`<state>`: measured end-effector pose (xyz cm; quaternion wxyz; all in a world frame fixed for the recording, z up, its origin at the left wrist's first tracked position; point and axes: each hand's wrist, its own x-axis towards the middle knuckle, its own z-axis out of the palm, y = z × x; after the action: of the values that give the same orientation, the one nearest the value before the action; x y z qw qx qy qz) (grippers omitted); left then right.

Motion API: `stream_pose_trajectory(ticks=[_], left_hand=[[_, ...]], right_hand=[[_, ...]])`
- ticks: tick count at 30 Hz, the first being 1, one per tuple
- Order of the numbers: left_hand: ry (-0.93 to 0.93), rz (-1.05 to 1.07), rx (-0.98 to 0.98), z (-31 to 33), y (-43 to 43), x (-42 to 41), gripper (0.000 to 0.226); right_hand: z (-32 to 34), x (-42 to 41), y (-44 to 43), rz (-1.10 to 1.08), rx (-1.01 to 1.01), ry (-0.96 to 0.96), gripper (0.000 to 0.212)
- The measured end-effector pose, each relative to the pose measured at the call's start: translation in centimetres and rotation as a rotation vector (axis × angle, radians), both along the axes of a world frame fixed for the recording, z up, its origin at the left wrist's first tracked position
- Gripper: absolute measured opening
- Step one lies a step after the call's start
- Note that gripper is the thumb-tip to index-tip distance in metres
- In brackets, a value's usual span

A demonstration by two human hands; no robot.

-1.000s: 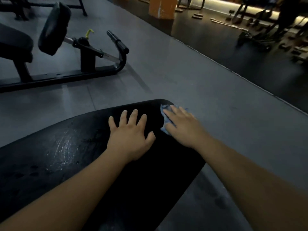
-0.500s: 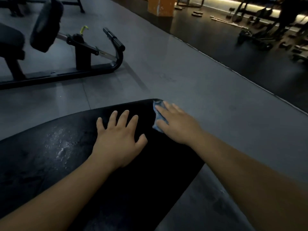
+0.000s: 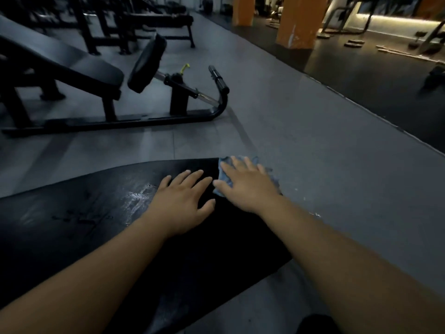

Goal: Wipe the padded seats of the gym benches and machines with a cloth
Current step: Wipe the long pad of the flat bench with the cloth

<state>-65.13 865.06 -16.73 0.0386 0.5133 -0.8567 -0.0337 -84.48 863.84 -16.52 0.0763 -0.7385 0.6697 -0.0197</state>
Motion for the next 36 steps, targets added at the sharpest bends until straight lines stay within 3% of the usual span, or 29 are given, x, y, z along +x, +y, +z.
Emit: stream_pose_trajectory(ticks=[6, 10, 13, 15, 17, 20, 22, 25, 27, 28, 29, 31, 33, 36], left_hand=[[0.059, 0.093, -0.094, 0.4, 1.2, -0.4, 0.069], [0.027, 0.112, -0.097, 0.8, 1.8, -0.9, 0.06], [0.011, 0.119, -0.088, 1.0, 1.8, -1.0, 0.06], [0.004, 0.124, -0.084, 1.1, 1.5, -0.9, 0.061], [-0.007, 0.123, -0.087, 1.1, 1.5, -1.0, 0.06], [-0.041, 0.133, -0.069, 1.5, 1.8, -1.3, 0.054], [-0.046, 0.11, -0.052, 2.1, 1.8, -1.6, 0.055], [-0.096, 0.082, -0.008, 1.9, 1.5, -1.5, 0.052], [-0.069, 0.106, 0.013, 1.2, 1.5, -1.3, 0.055], [-0.049, 0.126, 0.012, 1.0, 1.7, -1.2, 0.056], [-0.035, 0.139, -0.008, 0.9, 1.8, -1.2, 0.058], [-0.022, 0.14, -0.042, 1.1, 1.8, -1.4, 0.07], [-0.01, 0.136, -0.05, 1.1, 1.8, -1.4, 0.073], [-0.033, 0.139, -0.044, 1.3, 1.9, -1.8, 0.069]], right_hand=[[0.1, -0.1, 6.9, 0.299, -0.005, -0.086, 0.083], [-0.3, -1.7, 10.2, 0.416, -0.053, -0.088, 0.074], [-0.8, -3.0, 12.2, 0.508, -0.097, -0.217, 0.065], [-1.2, -3.9, 12.9, 0.509, -0.17, -0.395, 0.05], [0.0, -4.0, 12.3, 0.35, -0.101, -0.693, 0.036], [3.3, -3.3, 10.1, 0.033, 0.173, -1.302, 0.028], [5.7, -3.2, 9.1, -0.024, 0.384, -1.64, 0.035], [8.7, -4.2, 9.5, 0.054, 0.653, -1.797, 0.038], [9.3, -4.8, 9.8, 0.045, 0.708, -1.722, 0.035], [9.0, -5.0, 9.8, -0.003, 0.671, -1.57, 0.034], [8.5, -5.1, 9.3, -0.048, 0.571, -1.308, 0.032], [7.3, -5.4, 8.0, -0.051, 0.345, -0.608, 0.034], [6.1, -5.8, 6.9, -0.058, 0.154, -0.169, 0.042], [5.5, -4.9, 7.6, -0.144, -0.125, -0.068, 0.033]])
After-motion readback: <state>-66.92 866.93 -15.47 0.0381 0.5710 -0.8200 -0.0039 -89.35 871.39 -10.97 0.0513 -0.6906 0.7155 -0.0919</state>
